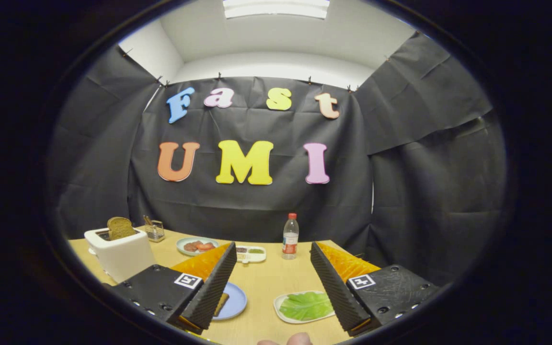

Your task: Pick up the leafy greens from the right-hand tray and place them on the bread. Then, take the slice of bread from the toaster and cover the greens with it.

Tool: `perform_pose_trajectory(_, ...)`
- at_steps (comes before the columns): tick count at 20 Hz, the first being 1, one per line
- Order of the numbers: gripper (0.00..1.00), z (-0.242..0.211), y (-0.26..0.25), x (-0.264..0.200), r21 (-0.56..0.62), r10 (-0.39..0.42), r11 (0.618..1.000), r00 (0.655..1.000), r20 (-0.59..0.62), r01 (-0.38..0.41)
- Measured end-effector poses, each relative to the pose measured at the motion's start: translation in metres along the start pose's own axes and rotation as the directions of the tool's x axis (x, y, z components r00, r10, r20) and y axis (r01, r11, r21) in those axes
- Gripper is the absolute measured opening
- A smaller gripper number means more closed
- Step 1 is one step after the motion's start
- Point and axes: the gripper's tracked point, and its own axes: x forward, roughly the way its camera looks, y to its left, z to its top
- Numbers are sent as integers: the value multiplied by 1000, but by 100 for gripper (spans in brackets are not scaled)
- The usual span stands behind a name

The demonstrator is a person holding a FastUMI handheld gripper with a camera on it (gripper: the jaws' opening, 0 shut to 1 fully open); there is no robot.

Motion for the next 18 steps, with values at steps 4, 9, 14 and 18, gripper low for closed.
perform_pose_trajectory(4, 95, -15, -24, 9, -21, -4, 1000, 999, -54, 3)
perform_pose_trajectory(9, 95, -56, -52, 28, -59, 0, 998, 981, -196, -12)
perform_pose_trajectory(14, 95, -109, -65, 46, -31, 24, 999, 933, -360, -37)
perform_pose_trajectory(18, 95, -141, -111, 60, 63, -18, 997, 901, -433, 50)
